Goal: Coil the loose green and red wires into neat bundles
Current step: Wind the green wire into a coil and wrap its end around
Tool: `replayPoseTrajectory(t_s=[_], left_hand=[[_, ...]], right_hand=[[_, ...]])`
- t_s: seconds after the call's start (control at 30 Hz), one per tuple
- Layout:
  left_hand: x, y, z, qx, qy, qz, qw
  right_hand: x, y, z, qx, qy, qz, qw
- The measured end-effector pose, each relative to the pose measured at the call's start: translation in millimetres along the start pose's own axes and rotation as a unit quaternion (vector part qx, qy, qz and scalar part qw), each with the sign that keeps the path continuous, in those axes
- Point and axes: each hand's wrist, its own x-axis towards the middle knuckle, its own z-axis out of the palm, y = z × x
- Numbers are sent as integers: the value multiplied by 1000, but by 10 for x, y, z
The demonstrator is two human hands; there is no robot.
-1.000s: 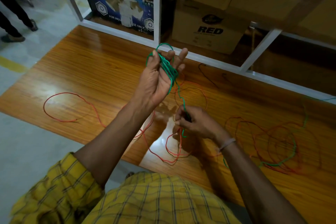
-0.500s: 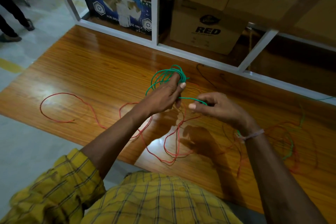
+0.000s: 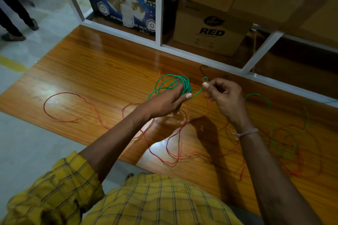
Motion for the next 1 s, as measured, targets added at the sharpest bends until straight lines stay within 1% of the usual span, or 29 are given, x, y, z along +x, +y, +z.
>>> replayPoseTrajectory(t_s=[0.07, 0.17, 0.23, 0.3, 0.37, 0.4, 0.47, 0.5, 0.57, 0.63, 0.7, 0.77, 0.8, 0.87, 0.93, 1.0], left_hand=[[5, 40, 30, 49, -10, 3, 999], [10, 43, 48, 131, -6, 7, 991], [5, 5, 63, 193, -7, 17, 981], [-10, -20, 86, 247, -16, 22, 969], [-40, -15, 92, 265, -30, 18, 964], [-51, -23, 87, 264, -34, 20, 964], [-79, -26, 45, 245, -40, 38, 968], [-97, -11, 17, 220, -46, 49, 973], [-149, 64, -37, 132, -67, 67, 987], [-211, 171, -85, 18, -85, 61, 994], [-280, 254, -112, -129, -106, 43, 985], [-333, 301, -122, -278, -127, 45, 951], [-342, 322, -131, -346, -129, 37, 928], [-345, 370, -176, -472, -129, 17, 872], [-325, 397, -217, -564, -123, 16, 816], [-290, 420, -257, -625, -101, 32, 774]], right_hand=[[8, -9, 41, -17, 17, -4, 1000], [-8, -66, 48, -72, 11, -29, 997], [16, -79, 18, -76, 3, -9, 997], [75, -82, -57, 3, -21, 49, 999], [125, -91, -150, 108, -62, 95, 988], [155, -75, -198, 137, -78, 100, 982], [213, -35, -252, 142, -80, 79, 983], [244, -16, -257, 139, -67, 66, 986], [303, 45, -235, 143, -29, 55, 988], [354, 133, -183, 132, 2, 58, 990], [376, 226, -91, 124, 13, 74, 989], [355, 321, 20, 130, 8, 98, 987], [322, 353, 74, 131, -1, 104, 986], [245, 440, 179, 108, -22, 100, 989], [137, 500, 264, 74, -59, 90, 991], [13, 510, 327, 68, -101, 86, 989]])
